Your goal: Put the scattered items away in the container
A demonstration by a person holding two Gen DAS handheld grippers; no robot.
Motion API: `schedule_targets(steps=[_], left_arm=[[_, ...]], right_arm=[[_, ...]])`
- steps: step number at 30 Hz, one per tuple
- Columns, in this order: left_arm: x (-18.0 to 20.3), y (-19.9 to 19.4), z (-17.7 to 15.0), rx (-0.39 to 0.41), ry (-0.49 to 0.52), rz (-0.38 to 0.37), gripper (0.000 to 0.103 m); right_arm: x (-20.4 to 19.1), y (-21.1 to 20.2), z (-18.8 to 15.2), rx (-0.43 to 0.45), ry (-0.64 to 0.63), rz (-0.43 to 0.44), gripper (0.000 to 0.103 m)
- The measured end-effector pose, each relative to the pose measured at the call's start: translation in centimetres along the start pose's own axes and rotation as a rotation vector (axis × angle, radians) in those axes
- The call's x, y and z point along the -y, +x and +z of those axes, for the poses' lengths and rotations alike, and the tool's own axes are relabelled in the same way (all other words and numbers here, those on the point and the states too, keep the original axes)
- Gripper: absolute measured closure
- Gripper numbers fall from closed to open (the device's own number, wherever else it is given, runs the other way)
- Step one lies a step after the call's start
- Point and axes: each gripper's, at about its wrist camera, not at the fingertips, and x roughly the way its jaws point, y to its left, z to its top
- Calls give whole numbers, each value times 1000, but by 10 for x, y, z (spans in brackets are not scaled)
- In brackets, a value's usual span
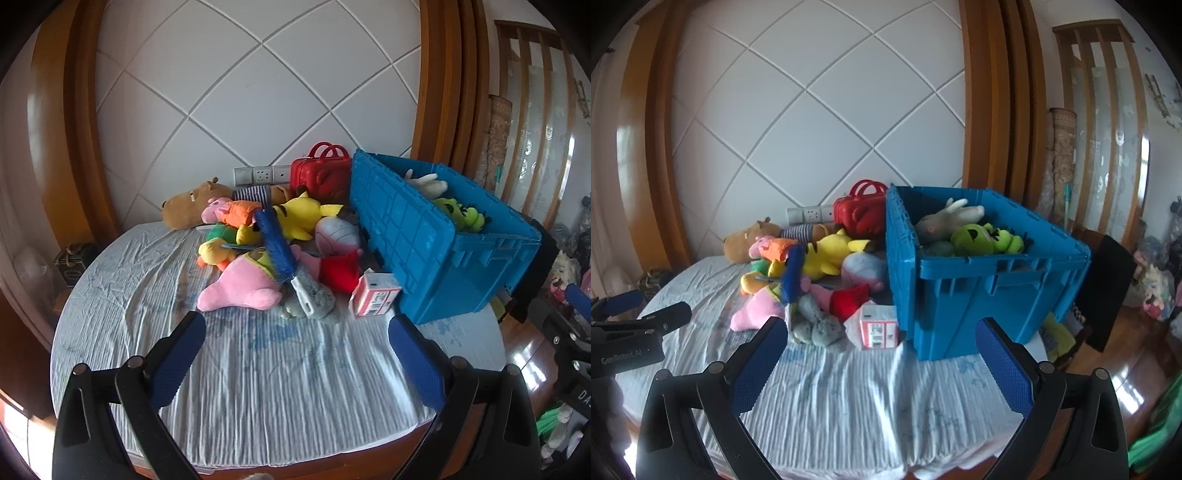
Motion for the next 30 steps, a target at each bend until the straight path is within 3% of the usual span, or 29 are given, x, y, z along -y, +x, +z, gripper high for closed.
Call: schedule_targets(steps=[7,14,30], left_arm=[[4,3,7,-44,21,-27,2],[4,-5,0,-3,16,-37,2],[3,2,1,-14,2,-35,2]], right_arm=[[2,-2,0,7,0,-7,0],[4,-4,0,13,-1,-14,0],[-1,-5,-3,1,-13,-7,0]])
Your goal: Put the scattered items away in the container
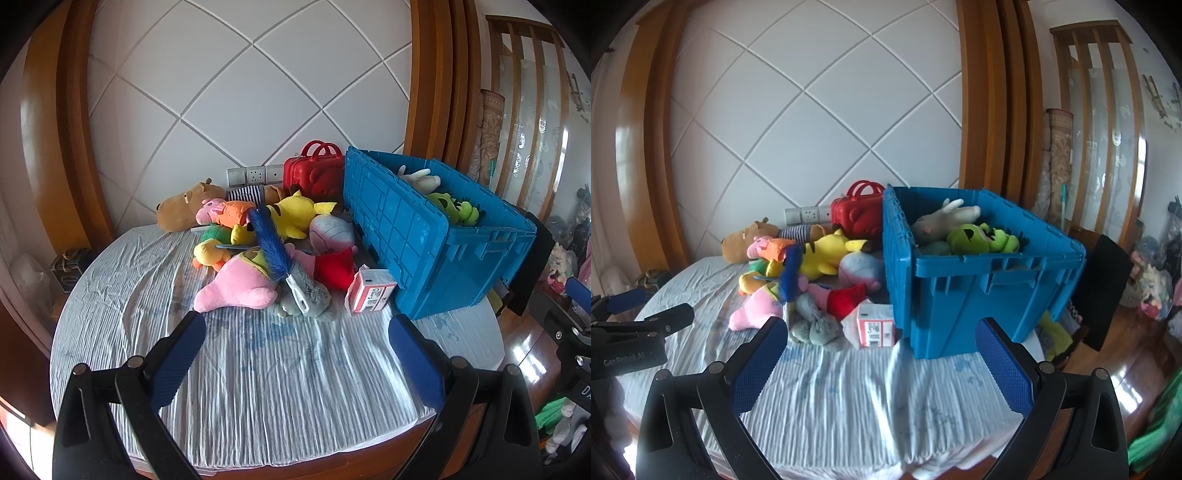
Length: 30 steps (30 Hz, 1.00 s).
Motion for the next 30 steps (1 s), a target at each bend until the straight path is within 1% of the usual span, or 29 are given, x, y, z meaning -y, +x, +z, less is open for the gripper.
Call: schedule_targets(steps=[12,21,30], left_arm=[[3,5,-2,-12,-3,11,2],[5,7,-1,-17,-10,27,2],[12,16,1,-35,-23,52,2]], right_arm=[[6,6,0,-16,7,9,0],[13,11,4,-23,1,31,0],[21,26,6,-44,-12,67,0]])
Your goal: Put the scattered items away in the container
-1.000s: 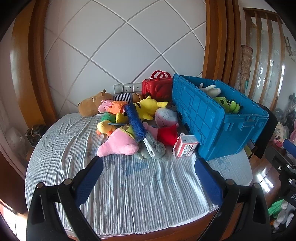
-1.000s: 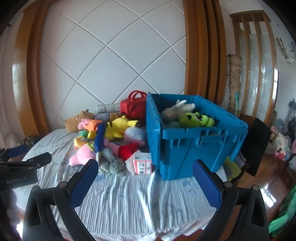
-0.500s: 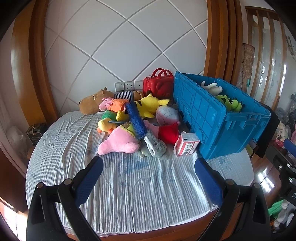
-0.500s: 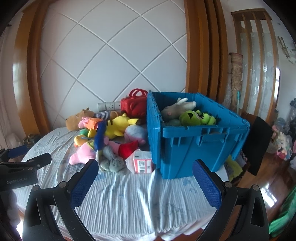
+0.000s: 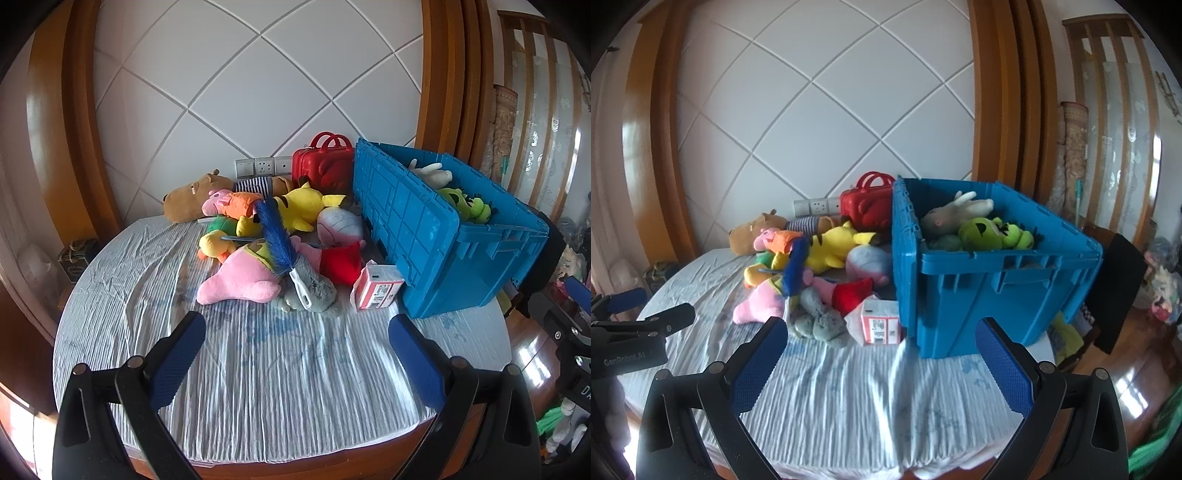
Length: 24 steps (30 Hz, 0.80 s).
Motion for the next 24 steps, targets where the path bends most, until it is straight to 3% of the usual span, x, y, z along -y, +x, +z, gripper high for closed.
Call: schedule_targets(steps=[12,19,24], left_arm=[[8,19,-6,-41,-61,66,2],[-24,37,-17,-85,-126,114,2],[-53,60,-11,-98,-132,108,2]], right_arm=[[12,36,2,-36,-47,93,0],[-10,71,-3,-77,-73,204,0],[-35,97,0,-94,-77,218,0]])
